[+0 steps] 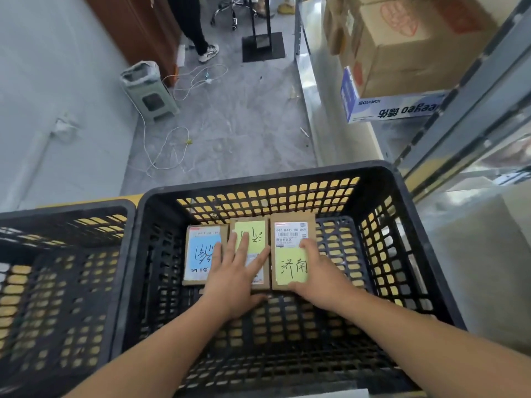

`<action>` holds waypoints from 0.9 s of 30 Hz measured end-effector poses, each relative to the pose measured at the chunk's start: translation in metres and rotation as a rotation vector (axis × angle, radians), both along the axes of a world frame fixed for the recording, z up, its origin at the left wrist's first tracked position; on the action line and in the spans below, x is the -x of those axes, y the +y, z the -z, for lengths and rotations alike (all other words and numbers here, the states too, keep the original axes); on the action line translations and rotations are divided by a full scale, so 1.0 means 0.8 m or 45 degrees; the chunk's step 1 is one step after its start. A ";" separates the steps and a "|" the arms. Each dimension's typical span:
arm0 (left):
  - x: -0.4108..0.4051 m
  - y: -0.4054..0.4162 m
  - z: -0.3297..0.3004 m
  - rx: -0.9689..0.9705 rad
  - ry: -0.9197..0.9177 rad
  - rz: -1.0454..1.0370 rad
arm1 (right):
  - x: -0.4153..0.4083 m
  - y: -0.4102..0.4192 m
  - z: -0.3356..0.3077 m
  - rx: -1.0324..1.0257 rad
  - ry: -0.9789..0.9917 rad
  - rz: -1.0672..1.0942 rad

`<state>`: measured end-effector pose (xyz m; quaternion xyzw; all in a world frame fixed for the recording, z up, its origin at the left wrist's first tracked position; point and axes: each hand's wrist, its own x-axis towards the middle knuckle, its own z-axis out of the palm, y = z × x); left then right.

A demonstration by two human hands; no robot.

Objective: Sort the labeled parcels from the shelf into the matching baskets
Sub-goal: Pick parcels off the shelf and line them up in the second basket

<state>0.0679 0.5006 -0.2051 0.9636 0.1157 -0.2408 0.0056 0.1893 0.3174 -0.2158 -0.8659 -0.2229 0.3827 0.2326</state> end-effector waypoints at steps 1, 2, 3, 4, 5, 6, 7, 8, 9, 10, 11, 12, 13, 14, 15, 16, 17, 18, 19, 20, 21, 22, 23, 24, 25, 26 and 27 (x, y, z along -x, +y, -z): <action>0.000 0.000 0.004 0.002 0.001 -0.013 | 0.000 0.000 -0.001 -0.010 0.007 -0.002; 0.001 -0.001 0.008 0.001 -0.003 -0.026 | -0.002 0.000 -0.002 -0.016 0.013 -0.020; 0.002 -0.002 0.011 -0.004 -0.012 -0.040 | -0.004 0.000 -0.004 -0.014 0.017 -0.044; 0.004 -0.003 0.014 -0.009 -0.020 -0.053 | -0.006 -0.001 -0.005 -0.010 0.015 -0.064; 0.006 -0.004 0.016 -0.013 -0.029 -0.066 | -0.008 -0.001 -0.007 -0.005 0.013 -0.077; 0.008 -0.006 0.018 -0.017 -0.038 -0.079 | -0.010 -0.001 -0.007 -0.004 0.011 -0.086; 0.009 -0.007 0.019 -0.021 -0.043 -0.089 | -0.011 -0.001 -0.006 -0.003 0.012 -0.094; 0.010 -0.008 0.019 -0.023 -0.042 -0.102 | -0.011 -0.001 -0.006 -0.005 0.014 -0.103; 0.010 -0.010 0.019 -0.021 -0.037 -0.117 | -0.011 -0.002 -0.006 -0.002 0.016 -0.109; 0.011 -0.012 0.018 -0.019 -0.028 -0.132 | -0.012 -0.003 -0.005 0.001 0.022 -0.116; 0.011 -0.013 0.018 -0.021 -0.016 -0.141 | -0.012 -0.004 -0.005 0.011 0.038 -0.126; 0.012 -0.014 0.017 -0.027 -0.006 -0.143 | -0.012 -0.005 -0.005 0.027 0.057 -0.142; 0.012 -0.014 0.017 -0.032 -0.002 -0.143 | -0.012 -0.005 -0.005 0.042 0.076 -0.156; 0.011 -0.014 0.017 -0.033 -0.003 -0.145 | -0.013 -0.005 -0.005 0.051 0.094 -0.160; 0.011 -0.013 0.017 -0.034 -0.006 -0.150 | -0.014 -0.004 -0.005 0.053 0.104 -0.159; 0.011 -0.013 0.016 -0.038 -0.008 -0.153 | -0.015 -0.002 -0.005 0.054 0.107 -0.162; 0.010 -0.013 0.017 -0.045 -0.009 -0.154 | -0.017 0.000 -0.005 0.051 0.109 -0.170; 0.009 -0.013 0.017 -0.053 -0.009 -0.157 | -0.019 0.003 -0.005 0.048 0.113 -0.178; 0.009 -0.014 0.017 -0.065 -0.008 -0.160 | -0.021 0.006 -0.005 0.042 0.112 -0.183; 0.007 -0.014 0.017 -0.080 -0.007 -0.160 | -0.023 0.009 -0.006 0.035 0.105 -0.181; 0.007 -0.014 0.017 -0.095 -0.004 -0.156 | -0.026 0.011 -0.005 0.025 0.093 -0.172; 0.006 -0.014 0.017 -0.107 -0.002 -0.153 | -0.028 0.012 -0.005 0.017 0.084 -0.159; 0.005 -0.013 0.018 -0.114 -0.001 -0.151 | -0.030 0.014 -0.005 0.014 0.078 -0.149; 0.004 -0.012 0.017 -0.120 0.000 -0.148 | -0.031 0.015 -0.005 0.021 0.076 -0.146; 0.004 -0.011 0.016 -0.122 0.003 -0.142 | -0.032 0.016 -0.005 0.031 0.074 -0.150; 0.003 -0.010 0.015 -0.119 0.007 -0.137 | -0.032 0.017 -0.005 0.045 0.074 -0.160; 0.003 -0.009 0.014 -0.108 0.014 -0.135 | -0.032 0.018 -0.006 0.057 0.075 -0.176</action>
